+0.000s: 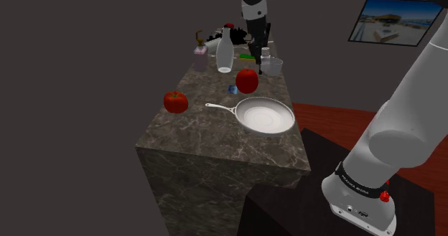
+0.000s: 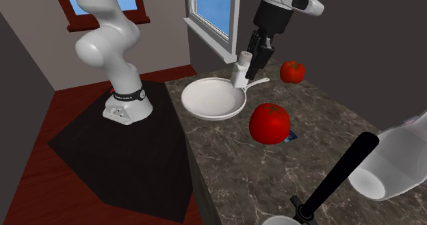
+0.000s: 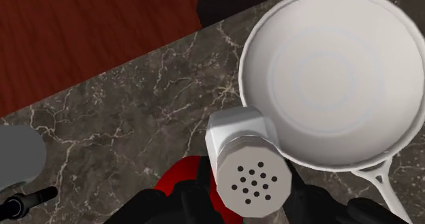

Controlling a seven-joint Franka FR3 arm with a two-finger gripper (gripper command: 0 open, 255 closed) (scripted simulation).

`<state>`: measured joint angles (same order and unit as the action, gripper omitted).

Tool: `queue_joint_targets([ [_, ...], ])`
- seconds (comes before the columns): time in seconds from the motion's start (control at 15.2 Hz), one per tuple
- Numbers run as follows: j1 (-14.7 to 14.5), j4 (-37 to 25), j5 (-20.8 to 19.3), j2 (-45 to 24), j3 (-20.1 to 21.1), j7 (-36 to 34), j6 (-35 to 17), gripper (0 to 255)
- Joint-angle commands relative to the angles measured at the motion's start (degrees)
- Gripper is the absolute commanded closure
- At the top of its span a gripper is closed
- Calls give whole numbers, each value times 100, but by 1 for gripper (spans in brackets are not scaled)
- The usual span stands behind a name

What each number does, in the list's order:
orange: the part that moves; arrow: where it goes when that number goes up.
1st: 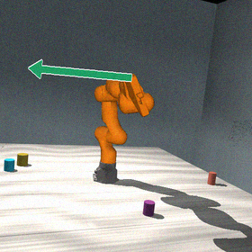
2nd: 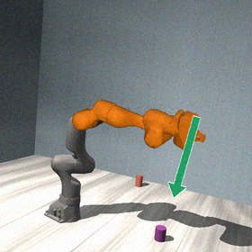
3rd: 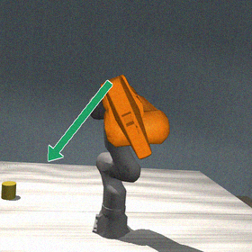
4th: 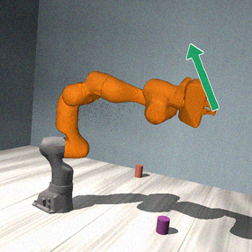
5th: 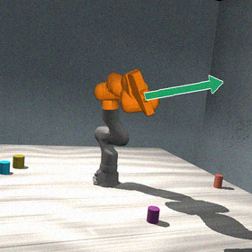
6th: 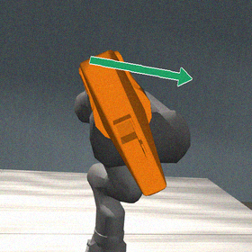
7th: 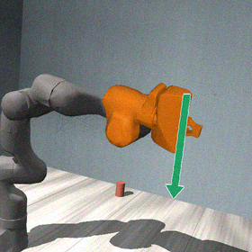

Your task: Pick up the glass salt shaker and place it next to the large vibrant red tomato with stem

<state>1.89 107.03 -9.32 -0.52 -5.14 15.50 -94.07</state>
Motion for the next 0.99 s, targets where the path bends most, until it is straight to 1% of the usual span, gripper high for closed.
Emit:
queue_joint_targets([
  [0.0,-144,-106,72,-65,142,-269,83,255],
  [0.46,-610,-663,285,-485,577,-1113,334,255],
  [0.92,-1090,-1591,427,-1168,952,-1924,657,255],
])
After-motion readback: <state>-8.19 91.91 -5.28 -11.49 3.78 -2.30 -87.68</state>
